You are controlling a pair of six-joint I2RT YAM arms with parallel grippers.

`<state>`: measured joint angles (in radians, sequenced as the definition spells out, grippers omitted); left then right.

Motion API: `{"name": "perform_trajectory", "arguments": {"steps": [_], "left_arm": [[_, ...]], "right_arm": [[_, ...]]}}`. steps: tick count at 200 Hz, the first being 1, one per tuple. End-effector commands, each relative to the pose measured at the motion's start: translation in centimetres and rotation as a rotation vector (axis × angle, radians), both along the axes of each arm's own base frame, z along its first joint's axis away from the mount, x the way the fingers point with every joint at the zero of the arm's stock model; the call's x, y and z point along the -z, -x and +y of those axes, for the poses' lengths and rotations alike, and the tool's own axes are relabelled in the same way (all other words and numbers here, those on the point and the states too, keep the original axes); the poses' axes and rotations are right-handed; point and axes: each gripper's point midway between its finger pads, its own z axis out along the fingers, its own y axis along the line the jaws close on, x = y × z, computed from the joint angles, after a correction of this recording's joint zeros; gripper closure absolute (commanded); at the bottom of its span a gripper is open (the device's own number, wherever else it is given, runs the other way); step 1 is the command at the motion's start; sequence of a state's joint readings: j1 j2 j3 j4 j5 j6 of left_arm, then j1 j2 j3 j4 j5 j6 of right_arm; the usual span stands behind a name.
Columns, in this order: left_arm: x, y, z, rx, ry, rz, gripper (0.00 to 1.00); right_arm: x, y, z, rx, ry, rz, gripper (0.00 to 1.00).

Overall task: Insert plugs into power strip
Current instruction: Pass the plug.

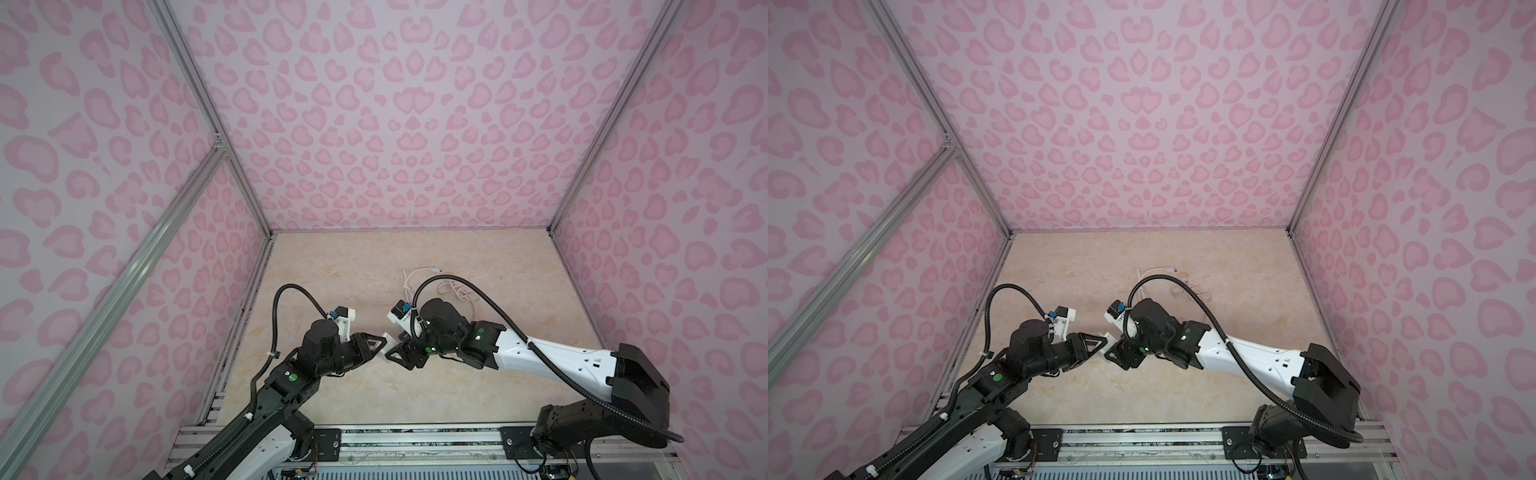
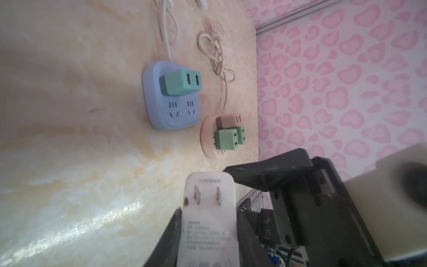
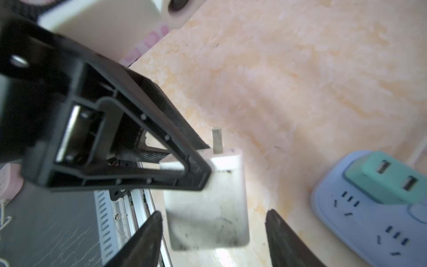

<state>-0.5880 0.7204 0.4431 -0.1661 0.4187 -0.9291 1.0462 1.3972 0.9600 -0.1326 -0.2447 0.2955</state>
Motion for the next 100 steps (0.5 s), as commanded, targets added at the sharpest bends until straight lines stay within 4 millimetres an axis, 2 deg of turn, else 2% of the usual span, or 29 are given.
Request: {"name": "perform_trajectory", "arguments": {"steps": [1, 27, 50, 77, 100], "left_arm": [[-1.6, -1.6, 1.1, -0.092, -0.019, -0.078, 0.97], [-3.0, -2.9, 2.0, -0.182, -0.011, -0.122, 0.98], [-4.7, -4.3, 2.8, -0.286, 0.063, -0.176, 0.98], [-7.6, -5.2, 2.3, -0.320, 0.207, -0.241, 0.98], [-9.7, -5.4, 1.5, -0.306, 0.337, -0.269, 0.98]], "right_arm": [[-1.1, -0.3, -0.8, 0.056, -0.030, 0.009, 0.21], [-3.1, -1.0, -1.9, 0.153, -0.103, 0.029, 0.21], [-4.7, -2.3, -2.8, 0.291, -0.189, 0.109, 0.25], [-7.1, -3.1, -2.8, 0.362, -0.339, 0.154, 0.33], [-7.8, -3.9, -2.8, 0.409, -0.426, 0.188, 0.39]]}}
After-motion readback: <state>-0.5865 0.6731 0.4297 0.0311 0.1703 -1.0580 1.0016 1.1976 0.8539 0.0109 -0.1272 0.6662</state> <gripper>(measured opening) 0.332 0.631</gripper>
